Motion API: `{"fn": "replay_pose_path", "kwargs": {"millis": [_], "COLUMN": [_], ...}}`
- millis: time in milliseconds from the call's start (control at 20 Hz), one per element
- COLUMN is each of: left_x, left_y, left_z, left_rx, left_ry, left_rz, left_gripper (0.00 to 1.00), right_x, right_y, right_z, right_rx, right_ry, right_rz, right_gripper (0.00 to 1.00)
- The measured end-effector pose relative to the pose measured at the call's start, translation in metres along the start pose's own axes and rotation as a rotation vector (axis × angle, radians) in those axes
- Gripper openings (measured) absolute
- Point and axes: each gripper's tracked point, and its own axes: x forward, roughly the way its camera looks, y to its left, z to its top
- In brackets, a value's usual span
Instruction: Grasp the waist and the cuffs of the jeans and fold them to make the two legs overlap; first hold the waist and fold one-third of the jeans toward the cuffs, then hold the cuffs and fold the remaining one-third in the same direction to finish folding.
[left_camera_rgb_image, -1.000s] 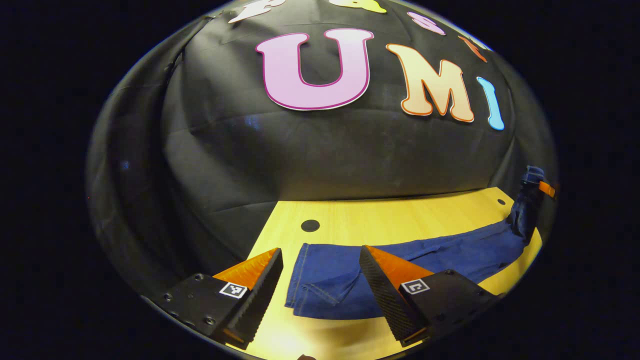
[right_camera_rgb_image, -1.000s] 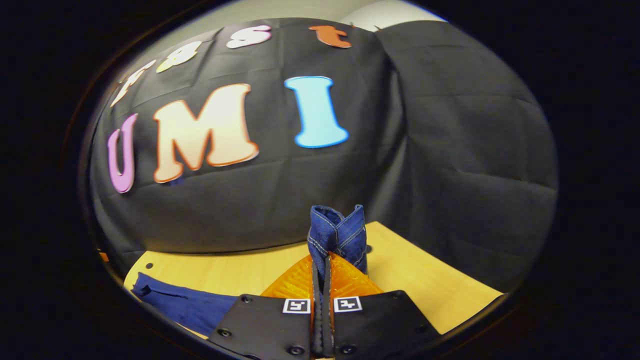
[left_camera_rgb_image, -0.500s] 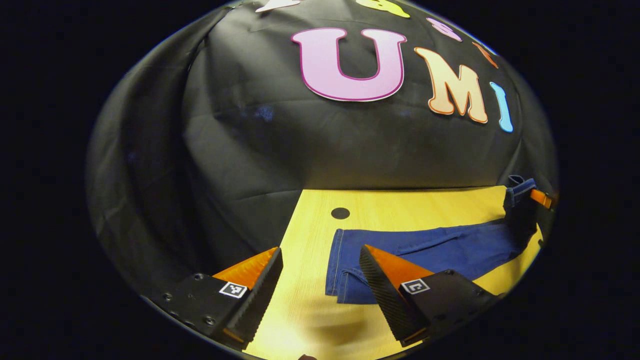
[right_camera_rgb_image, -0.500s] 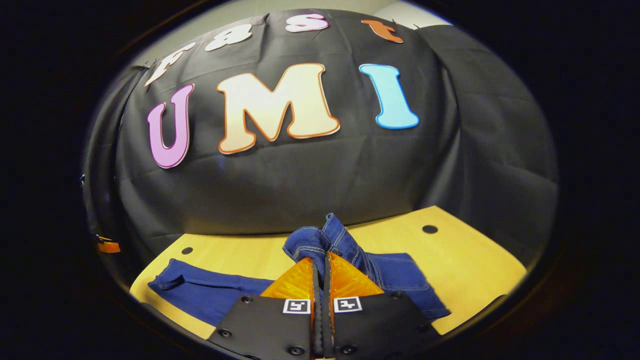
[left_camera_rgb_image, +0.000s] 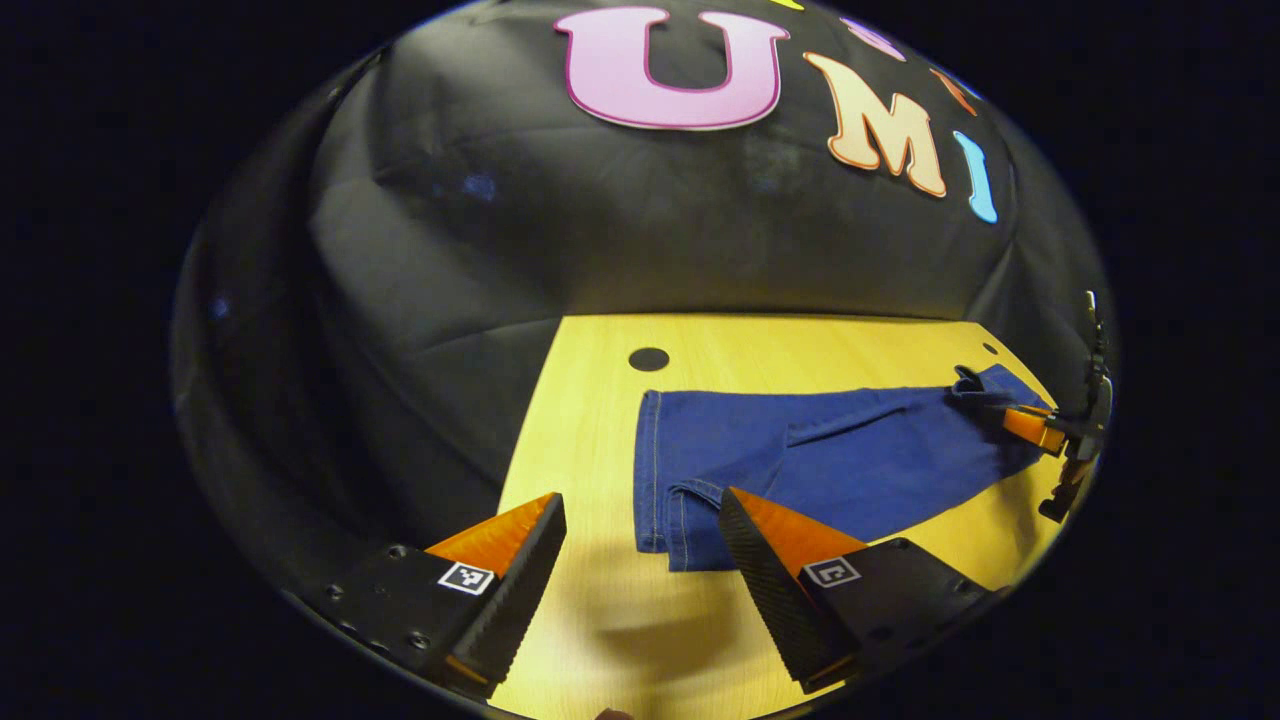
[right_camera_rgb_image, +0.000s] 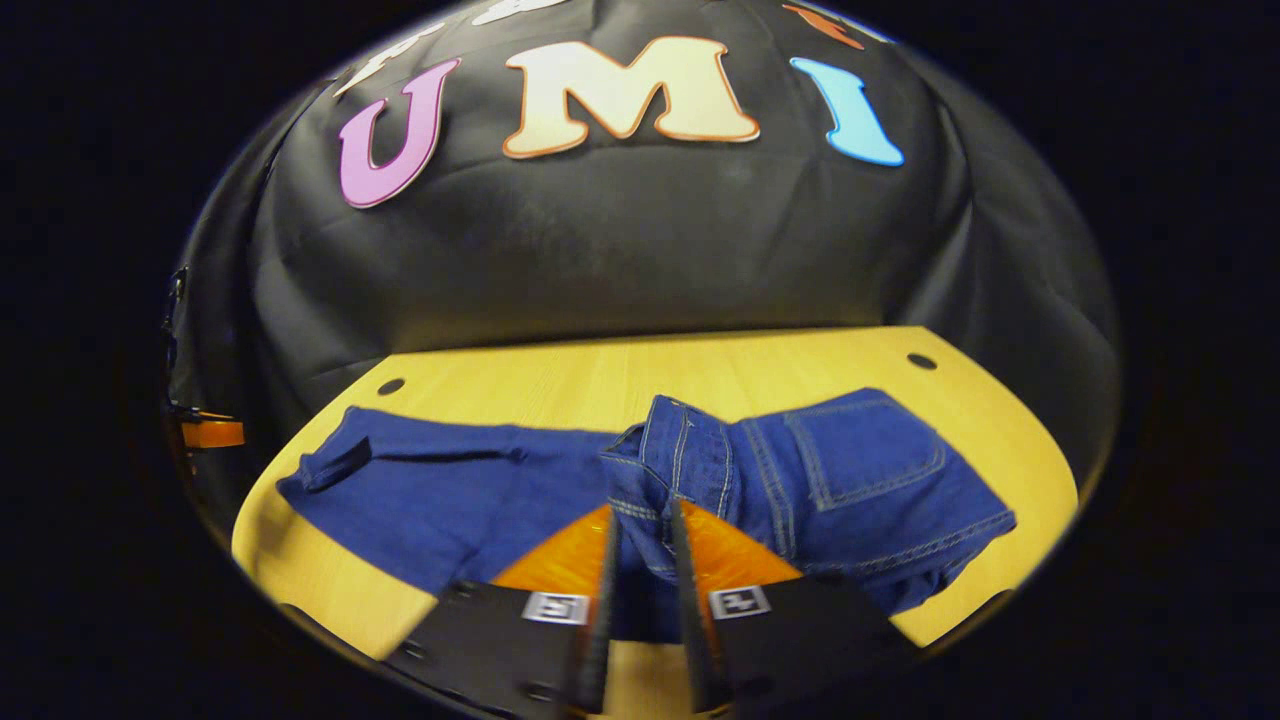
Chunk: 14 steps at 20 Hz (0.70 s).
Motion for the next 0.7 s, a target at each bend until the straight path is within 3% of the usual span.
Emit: {"fn": "replay_pose_path", "kwargs": {"millis": [150, 400, 700], "left_x": [0.021, 0.049, 0.063], "left_y": [-0.006, -0.011, -0.014], "left_z": [-0.021, -0.048, -0.068], "left_rx": [-0.02, -0.054, 0.008], "left_ry": [0.067, 0.15, 0.255], "left_rz": [-0.047, -0.079, -0.07], "left_gripper": [0.95, 0.93, 0.96], "right_x": [-0.006, -0.054, -0.073], "right_y": [0.004, -0.022, -0.044], "right_z": [0.017, 0.038, 0.057], "right_rx": [0.01, -0.01, -0.014], "right_ry": [-0.032, -0.076, -0.098], "right_rz": [0.019, -0.072, -0.117], "right_gripper": [0.94, 0.97, 0.98]}}
